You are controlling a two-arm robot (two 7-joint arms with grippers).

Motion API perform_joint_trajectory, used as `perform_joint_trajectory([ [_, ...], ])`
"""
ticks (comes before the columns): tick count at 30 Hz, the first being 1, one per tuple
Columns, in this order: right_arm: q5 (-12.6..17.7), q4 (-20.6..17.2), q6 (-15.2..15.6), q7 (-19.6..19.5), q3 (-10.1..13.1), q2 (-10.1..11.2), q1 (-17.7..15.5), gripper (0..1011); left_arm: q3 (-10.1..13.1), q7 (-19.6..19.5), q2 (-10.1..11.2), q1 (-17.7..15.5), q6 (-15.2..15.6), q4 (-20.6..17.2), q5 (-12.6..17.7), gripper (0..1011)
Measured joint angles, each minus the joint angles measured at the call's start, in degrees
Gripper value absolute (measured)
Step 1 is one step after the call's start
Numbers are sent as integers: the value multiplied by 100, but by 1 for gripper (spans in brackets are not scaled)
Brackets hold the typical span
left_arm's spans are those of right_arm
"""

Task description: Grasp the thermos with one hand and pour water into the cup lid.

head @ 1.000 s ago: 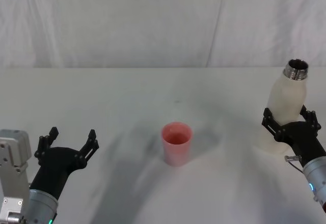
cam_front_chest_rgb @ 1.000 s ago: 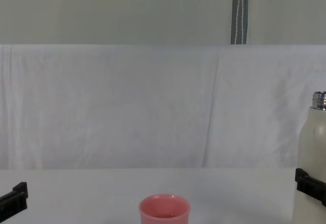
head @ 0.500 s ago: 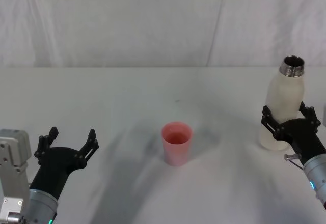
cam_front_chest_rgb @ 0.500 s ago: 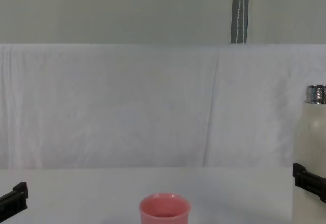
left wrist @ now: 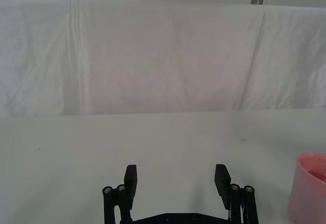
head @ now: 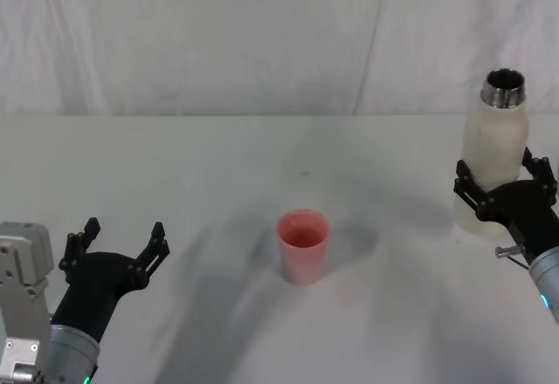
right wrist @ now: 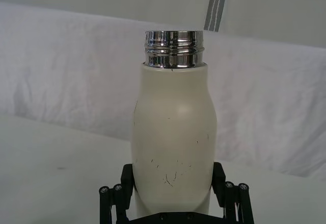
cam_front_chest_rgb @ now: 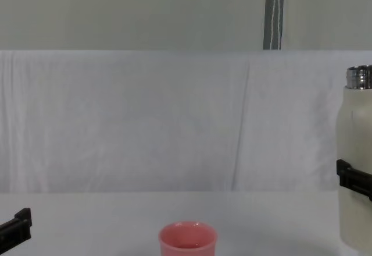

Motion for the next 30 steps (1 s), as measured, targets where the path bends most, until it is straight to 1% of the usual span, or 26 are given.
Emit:
perform_joint_trajectory([
  [8,42,-55,-48,32,44,-19,-6,947,0,0,0,0,0,0,0,1001],
  [11,-97,-107,-52,31,2,42,5,947,0,0,0,0,0,0,0,1001],
  [17,-616,-223,-62,14,-168,256,66,947,0,0,0,0,0,0,0,1001],
  [18,-753,-260,-61,14,-222,311,82,947,0,0,0,0,0,0,0,1001],
  [20,-900,-301,-56,13,-282,368,100,947,0,0,0,0,0,0,0,1001],
  [21,-1068,-341,-43,11,-348,429,119,947,0,0,0,0,0,0,0,1001],
  [22,-1068,-341,-43,11,-348,429,119,947,0,0,0,0,0,0,0,1001],
  [25,-1470,-431,-11,10,-518,571,165,947,0,0,0,0,0,0,0,1001],
  [27,-1623,-474,-3,9,-583,621,183,947,0,0,0,0,0,0,0,1001],
  [28,-1750,-507,0,4,-642,658,194,947,0,0,0,0,0,0,0,1001],
  [30,-1880,-542,0,-8,-707,695,207,947,0,0,0,0,0,0,0,1001],
])
